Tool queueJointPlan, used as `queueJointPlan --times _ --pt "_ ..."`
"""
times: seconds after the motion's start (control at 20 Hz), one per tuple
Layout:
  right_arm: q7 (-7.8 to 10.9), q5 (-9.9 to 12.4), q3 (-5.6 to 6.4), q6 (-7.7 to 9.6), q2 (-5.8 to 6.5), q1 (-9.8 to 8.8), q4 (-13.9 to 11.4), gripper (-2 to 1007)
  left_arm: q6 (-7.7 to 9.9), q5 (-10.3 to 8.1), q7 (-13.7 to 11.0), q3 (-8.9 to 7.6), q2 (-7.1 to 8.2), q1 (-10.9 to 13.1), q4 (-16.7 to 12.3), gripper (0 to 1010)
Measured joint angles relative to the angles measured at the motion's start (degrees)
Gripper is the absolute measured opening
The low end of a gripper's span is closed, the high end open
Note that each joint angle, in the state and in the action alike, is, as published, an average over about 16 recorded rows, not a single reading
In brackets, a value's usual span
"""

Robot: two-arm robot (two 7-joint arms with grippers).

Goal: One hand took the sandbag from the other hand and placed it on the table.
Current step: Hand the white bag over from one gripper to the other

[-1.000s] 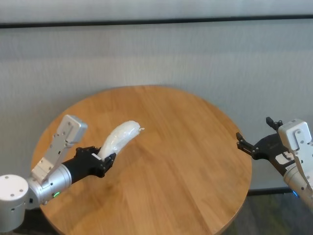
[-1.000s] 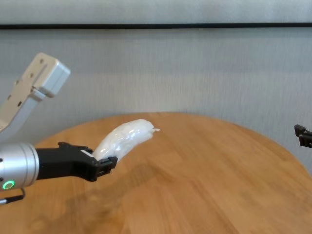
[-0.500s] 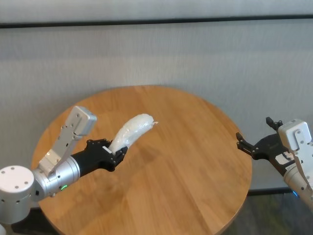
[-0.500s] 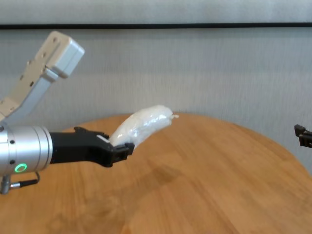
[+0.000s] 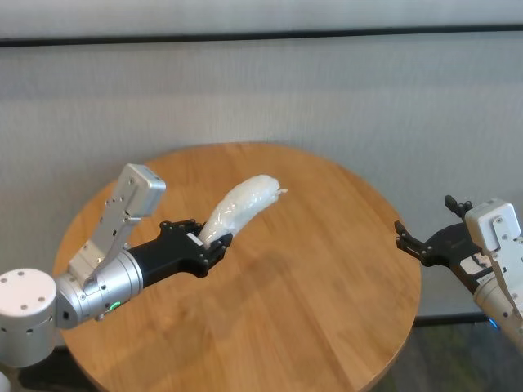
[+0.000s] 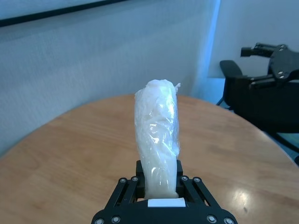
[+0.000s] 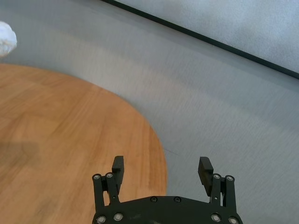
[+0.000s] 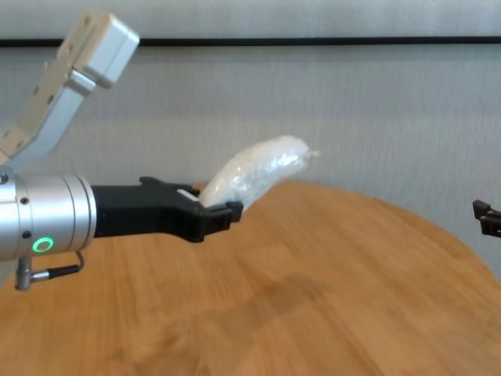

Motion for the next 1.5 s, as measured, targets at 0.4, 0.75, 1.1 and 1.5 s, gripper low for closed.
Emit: queueJointPlan --times 0.4,0.75,1.1,1.5 --pt "0.0 0.0 0.0 0.0 0.0 0.0 0.0 1000 -2.94 -3.87 -2.47 0.16 0.01 0.44 -1.19 357" --pt "0.0 0.0 0.0 0.0 0.0 0.0 0.0 1000 -5.84 -6.42 -4.92 0.83 0.34 0.76 -1.59 357" --pt "0.0 0.0 0.0 0.0 0.0 0.0 0.0 1000 -8.02 -7.64 -7.32 2.32 1.06 0.56 -2.3 357" --pt "0.0 0.0 0.0 0.0 0.0 0.0 0.0 1000 -9.49 -8.35 -9.12 4.22 1.96 0.05 -3.1 357"
